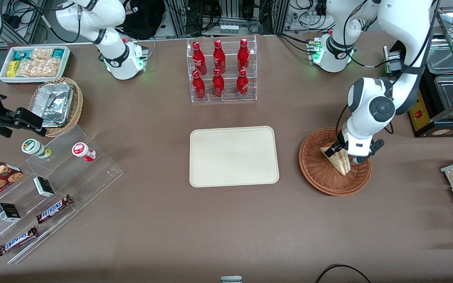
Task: Place sandwich from basket to tray
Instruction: 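Lower the left gripper and close it on the sandwich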
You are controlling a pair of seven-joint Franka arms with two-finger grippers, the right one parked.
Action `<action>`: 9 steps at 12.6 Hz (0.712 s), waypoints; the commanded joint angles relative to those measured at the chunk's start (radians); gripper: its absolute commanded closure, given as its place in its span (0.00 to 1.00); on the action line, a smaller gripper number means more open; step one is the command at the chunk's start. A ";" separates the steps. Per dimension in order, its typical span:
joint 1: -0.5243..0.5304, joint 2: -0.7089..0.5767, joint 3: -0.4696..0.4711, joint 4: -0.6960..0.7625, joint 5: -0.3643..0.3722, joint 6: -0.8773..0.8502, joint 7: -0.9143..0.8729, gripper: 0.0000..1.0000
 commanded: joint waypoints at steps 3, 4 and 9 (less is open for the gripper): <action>-0.002 0.010 0.000 0.005 0.000 0.011 -0.007 0.90; -0.002 0.004 0.000 0.008 -0.001 0.010 0.022 0.91; -0.019 -0.016 -0.005 0.209 0.005 -0.319 0.097 0.91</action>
